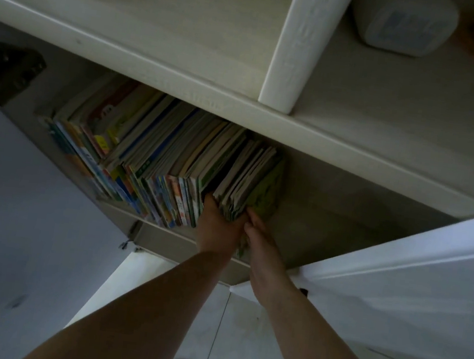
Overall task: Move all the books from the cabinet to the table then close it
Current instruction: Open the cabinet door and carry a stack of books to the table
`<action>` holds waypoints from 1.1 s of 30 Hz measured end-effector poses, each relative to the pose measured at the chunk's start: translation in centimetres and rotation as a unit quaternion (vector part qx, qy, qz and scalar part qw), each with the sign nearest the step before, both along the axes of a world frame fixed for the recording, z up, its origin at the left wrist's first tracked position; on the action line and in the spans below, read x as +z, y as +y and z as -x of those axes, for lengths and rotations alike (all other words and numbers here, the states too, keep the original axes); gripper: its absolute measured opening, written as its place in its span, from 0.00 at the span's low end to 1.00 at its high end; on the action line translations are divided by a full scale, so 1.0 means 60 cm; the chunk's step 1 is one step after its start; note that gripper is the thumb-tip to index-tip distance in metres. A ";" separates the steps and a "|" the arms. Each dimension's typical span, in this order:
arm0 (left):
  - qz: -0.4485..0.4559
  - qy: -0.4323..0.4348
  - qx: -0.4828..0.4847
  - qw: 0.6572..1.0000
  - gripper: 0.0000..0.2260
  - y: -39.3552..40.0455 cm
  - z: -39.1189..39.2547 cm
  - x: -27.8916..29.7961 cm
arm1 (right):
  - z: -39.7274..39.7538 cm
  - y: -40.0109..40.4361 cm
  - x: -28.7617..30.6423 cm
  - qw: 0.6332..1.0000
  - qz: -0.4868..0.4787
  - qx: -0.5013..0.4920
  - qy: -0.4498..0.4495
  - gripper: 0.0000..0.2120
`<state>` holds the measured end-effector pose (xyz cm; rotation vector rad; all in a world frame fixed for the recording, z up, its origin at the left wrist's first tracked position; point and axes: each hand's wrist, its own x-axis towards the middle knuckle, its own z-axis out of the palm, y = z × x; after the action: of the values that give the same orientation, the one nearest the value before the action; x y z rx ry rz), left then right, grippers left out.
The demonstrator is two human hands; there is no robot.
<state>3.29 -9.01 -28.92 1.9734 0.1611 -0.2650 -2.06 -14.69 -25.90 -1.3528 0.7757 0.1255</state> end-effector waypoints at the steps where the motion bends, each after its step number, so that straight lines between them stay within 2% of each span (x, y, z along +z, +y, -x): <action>1: 0.003 0.003 0.000 1.000 0.22 0.005 0.003 0.005 | 0.005 0.005 0.009 1.000 0.001 0.001 0.002 0.20; 5: 0.015 0.028 -0.008 0.999 0.22 0.042 0.018 0.032 | 0.033 0.028 0.056 0.999 0.030 0.031 0.010 0.21; 13: 0.109 0.097 -0.011 0.989 0.30 0.171 0.049 0.112 | 0.105 0.080 0.100 0.994 0.068 0.080 0.030 0.20; 16: 0.153 0.152 -0.024 0.976 0.27 0.221 0.061 0.140 | 0.139 0.083 0.122 0.995 0.082 0.050 0.037 0.19; 18: 0.181 0.169 -0.035 0.968 0.25 0.251 0.068 0.153 | 0.155 0.082 0.141 0.990 0.131 0.040 0.031 0.17; 19: 0.184 0.180 -0.047 0.965 0.27 0.266 0.072 0.157 | 0.164 0.082 0.150 0.986 0.157 0.033 0.031 0.18; 22: 0.198 0.213 -0.075 0.954 0.29 0.301 0.082 0.171 | 0.184 0.083 0.158 0.973 0.211 0.030 0.090 0.33; 25: 0.218 0.237 -0.123 0.939 0.25 0.334 0.088 0.191 | 0.214 0.108 0.175 0.986 0.139 0.019 0.092 0.37; 29: 0.250 0.288 -0.208 0.901 0.22 0.373 0.097 0.220 | 0.273 0.161 0.202 0.998 -0.025 -0.039 0.039 0.32; 31: 0.255 0.306 -0.241 0.885 0.17 0.385 0.107 0.236 | 0.306 0.195 0.211 0.995 -0.070 -0.070 0.027 0.32; 33: 0.253 0.321 -0.265 0.873 0.16 0.395 0.121 0.245 | 0.336 0.233 0.217 0.989 -0.088 -0.116 0.022 0.33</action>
<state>-3.98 14.72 -14.21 1.3058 -0.0361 -1.2005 -22.25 -0.69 -12.88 -1.0877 0.9322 0.0390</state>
